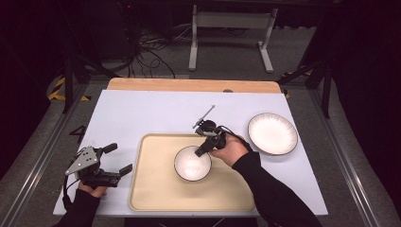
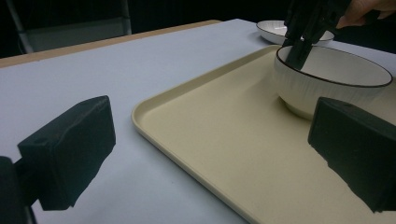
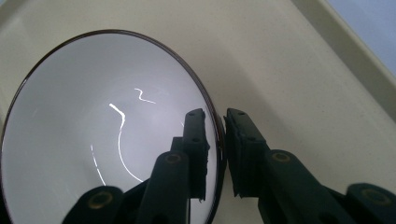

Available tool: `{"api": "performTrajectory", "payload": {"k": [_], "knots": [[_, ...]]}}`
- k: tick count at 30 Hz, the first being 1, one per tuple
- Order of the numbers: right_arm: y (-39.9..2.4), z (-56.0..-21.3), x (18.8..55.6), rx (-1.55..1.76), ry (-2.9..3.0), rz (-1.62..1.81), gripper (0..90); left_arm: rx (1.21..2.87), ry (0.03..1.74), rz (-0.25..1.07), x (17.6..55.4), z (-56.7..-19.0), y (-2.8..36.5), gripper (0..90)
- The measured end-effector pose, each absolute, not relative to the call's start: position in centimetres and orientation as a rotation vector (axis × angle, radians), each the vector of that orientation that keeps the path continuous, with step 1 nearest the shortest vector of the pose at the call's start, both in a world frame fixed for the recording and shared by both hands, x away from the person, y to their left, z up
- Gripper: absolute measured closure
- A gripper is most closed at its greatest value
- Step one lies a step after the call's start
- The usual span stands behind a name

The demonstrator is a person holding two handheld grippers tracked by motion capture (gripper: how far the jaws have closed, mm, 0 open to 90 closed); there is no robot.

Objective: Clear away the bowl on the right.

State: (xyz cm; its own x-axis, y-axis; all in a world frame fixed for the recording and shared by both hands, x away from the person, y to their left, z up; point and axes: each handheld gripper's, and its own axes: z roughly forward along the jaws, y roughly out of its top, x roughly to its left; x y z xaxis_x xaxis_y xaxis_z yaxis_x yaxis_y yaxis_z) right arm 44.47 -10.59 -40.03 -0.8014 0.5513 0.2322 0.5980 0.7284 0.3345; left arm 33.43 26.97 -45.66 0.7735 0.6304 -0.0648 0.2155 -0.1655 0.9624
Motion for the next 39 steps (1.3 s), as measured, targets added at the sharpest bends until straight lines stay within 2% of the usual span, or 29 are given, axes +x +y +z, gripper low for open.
{"api": "performTrajectory", "payload": {"k": [5,11,13,16,22,25,26,39], "knots": [[-10.6,-40.1,44.4,-0.942,-2.816,-0.608,68.0,1.738,0.666,0.417,33.4,-45.7,27.0,1.6],[-10.7,-39.2,44.1,-0.939,-2.841,-0.649,52.2,1.736,0.665,0.421,33.5,-45.7,27.0,1.6],[-10.7,-38.7,43.8,-0.942,-2.856,-0.674,46.3,1.738,0.664,0.42,33.5,-45.6,27.0,1.6],[-10.7,-37.8,43.4,-0.918,-2.911,-0.721,31.5,1.743,0.66,0.421,33.5,-45.6,27.1,1.6],[-10.9,-36.5,42.5,-0.89,-2.969,-0.837,12.6,1.742,0.661,0.42,33.4,-45.6,27.1,1.6],[-10.9,-36.2,42.3,-0.889,-2.973,-0.87,9.4,1.74,0.66,0.421,33.4,-45.6,27.1,1.6],[-11.1,-35.9,42.0,-0.861,-2.969,-0.895,5.7,1.739,0.661,0.423,33.4,-45.6,27.1,1.6],[-12.5,-34.5,40.5,-0.81,-2.991,-1.057,0.0,1.734,0.668,0.418,33.4,-45.7,27.0,1.6]]}}
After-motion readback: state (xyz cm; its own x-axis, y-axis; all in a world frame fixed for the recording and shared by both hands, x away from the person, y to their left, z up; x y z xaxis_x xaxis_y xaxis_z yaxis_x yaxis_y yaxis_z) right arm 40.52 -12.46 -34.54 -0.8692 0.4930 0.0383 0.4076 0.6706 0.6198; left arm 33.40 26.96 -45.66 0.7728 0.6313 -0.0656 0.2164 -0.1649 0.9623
